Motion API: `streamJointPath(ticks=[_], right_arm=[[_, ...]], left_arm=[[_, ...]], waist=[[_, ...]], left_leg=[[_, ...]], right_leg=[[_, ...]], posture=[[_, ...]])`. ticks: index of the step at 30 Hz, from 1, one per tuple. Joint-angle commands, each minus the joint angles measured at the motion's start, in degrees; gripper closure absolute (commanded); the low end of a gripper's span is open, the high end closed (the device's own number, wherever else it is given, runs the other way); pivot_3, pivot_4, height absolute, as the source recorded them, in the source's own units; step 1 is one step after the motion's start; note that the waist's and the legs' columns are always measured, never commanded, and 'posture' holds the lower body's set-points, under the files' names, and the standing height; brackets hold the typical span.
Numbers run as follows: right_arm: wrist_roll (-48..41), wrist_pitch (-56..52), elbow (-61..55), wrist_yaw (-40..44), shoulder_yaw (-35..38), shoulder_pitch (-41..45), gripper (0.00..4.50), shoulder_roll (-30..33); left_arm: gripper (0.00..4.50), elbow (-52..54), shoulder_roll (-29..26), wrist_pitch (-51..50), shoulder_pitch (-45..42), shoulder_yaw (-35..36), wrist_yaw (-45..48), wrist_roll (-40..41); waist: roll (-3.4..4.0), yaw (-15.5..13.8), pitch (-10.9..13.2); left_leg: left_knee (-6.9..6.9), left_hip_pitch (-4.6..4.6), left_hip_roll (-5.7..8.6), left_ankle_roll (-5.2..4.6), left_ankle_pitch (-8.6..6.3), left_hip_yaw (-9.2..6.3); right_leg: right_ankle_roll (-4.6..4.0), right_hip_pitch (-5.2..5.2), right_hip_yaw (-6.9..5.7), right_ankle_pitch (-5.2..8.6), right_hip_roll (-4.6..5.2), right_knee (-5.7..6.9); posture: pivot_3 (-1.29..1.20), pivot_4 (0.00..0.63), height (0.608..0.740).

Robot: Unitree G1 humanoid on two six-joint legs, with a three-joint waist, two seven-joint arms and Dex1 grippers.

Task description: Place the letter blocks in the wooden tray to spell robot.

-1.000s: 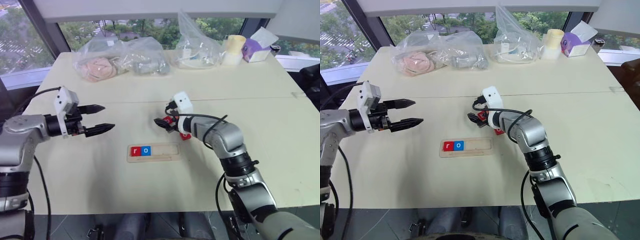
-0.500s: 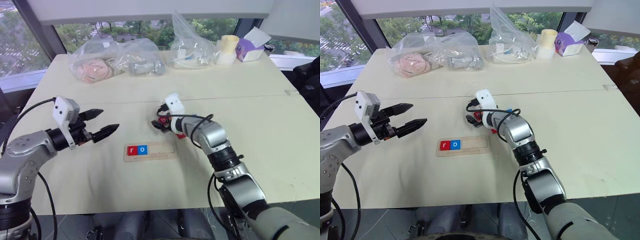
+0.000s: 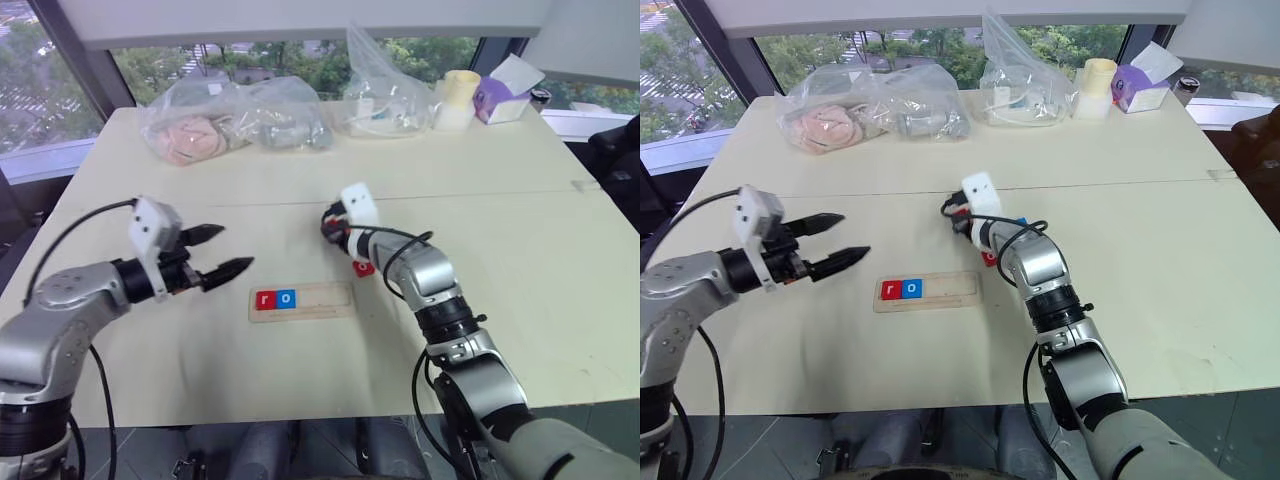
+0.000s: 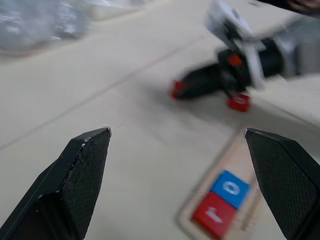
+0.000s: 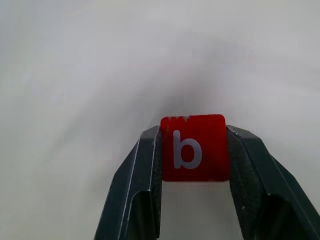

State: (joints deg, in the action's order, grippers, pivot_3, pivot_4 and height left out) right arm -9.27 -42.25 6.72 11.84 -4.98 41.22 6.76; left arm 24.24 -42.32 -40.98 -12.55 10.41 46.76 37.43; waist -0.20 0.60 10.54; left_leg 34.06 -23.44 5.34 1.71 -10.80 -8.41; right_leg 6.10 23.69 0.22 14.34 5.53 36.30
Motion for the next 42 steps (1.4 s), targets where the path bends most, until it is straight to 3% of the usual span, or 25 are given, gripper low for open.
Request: streamJointPath(ticks=[1, 5, 9, 14, 24, 31, 34, 37, 42], right_arm=[[-1.35, -5.6, -14.49, -1.77, 3.95, -5.55, 3.32, 1.73], [-2.23, -21.09, -31.63, -5.06, 8.23, -14.29, 3.32, 3.17], [-3.1, -36.7, -45.09, -8.13, 15.5, -22.4, 3.32, -2.22], [-1.43, -40.76, -51.24, -10.73, 12.51, -29.52, 3.32, -5.29], [0.32, -45.64, -54.44, -14.18, 10.18, -31.65, 3.32, -11.0], [-0.09, -42.87, -55.39, -14.32, 11.72, -31.67, 0.06, -13.36], [-1.47, -40.81, -56.33, -12.57, 15.65, -30.27, 0.06, -13.14], [-6.3, -37.22, -56.11, -4.77, 17.6, -29.34, 0.06, -6.76], [-12.47, -20.26, -50.17, 19.44, 18.31, -32.76, 0.06, 18.06]], left_arm=[[0.0, 2.09, 0.43, 1.37, -2.96, -4.85, 2.21, -0.46], [0.0, 1.56, 1.36, 1.57, -5.68, -9.11, 4.53, -0.54], [0.0, -0.35, 1.69, 2.83, -7.12, -12.79, 7.17, -2.04], [0.0, -5.67, 4.57, 5.25, -9.97, -14.58, 7.8, -3.83], [0.0, -10.14, 5.98, 6.45, -12.62, -16.77, 10.34, -6.04], [0.0, -12.77, 6.14, 7.04, -14.99, -17.53, 12.45, -7.43], [0.0, -13.26, 5.4, 7.22, -15.29, -17.03, 13.3, -7.74], [0.0, -13.14, 3.92, 7.69, -14.83, -16.7, 14.74, -8.09], [0.0, -10.33, 0.2, 7.19, -13.35, -16.02, 18.05, -7.24]], waist=[[-0.02, 0.03, -0.01], [-0.01, 0.14, -0.01], [0.02, 0.55, -0.02], [0.02, 0.25, -0.03], [0.02, 0.22, -0.03], [0.02, 0.24, -0.03], [0.02, 0.22, -0.03], [0.03, 0.46, -0.02], [-0.02, 0.32, 0.05]], left_leg=[[0.0, 0.0, 0.0, 0.0, 0.0, 0.02], [-0.04, -0.01, -0.02, -0.02, -0.01, 0.13], [-0.13, -0.03, -0.11, -0.03, -0.01, 0.4], [-0.09, -0.01, -0.2, -0.03, 0.0, 0.48], [-0.07, -0.04, -0.2, -0.03, -0.01, 0.5], [-0.07, -0.03, -0.2, -0.03, -0.01, 0.5], [-0.07, -0.04, -0.2, -0.03, -0.01, 0.5], [-0.08, -0.05, -0.2, -0.03, -0.01, 0.5], [-0.05, -0.04, -0.19, -0.06, -0.02, 0.58]], right_leg=[[0.0, -0.01, 0.0, 0.0, 0.0, -0.01], [-0.02, 0.08, 0.19, 0.02, 0.01, 0.0], [-0.18, 0.34, 0.54, 0.09, -0.08, 0.1], [-0.25, 0.38, 0.62, 0.09, -0.17, 0.18], [-0.27, 0.39, 0.63, 0.06, -0.16, 0.11], [-0.27, 0.38, 0.62, 0.05, -0.17, 0.11], [-0.26, 0.39, 0.62, 0.05, -0.17, 0.1], [-0.26, 0.39, 0.62, 0.05, -0.18, 0.1], [-0.19, 0.26, 0.56, 0.05, -0.16, -0.04]], posture=[[0.0, 0.15, 0.74], [0.0, 0.15, 0.74], [0.0, 0.15, 0.74], [0.0, 0.15, 0.74], [0.0, 0.15, 0.74], [0.0, 0.15, 0.74], [0.0, 0.15, 0.74], [0.0, 0.15, 0.74], [0.0, 0.15, 0.74]])
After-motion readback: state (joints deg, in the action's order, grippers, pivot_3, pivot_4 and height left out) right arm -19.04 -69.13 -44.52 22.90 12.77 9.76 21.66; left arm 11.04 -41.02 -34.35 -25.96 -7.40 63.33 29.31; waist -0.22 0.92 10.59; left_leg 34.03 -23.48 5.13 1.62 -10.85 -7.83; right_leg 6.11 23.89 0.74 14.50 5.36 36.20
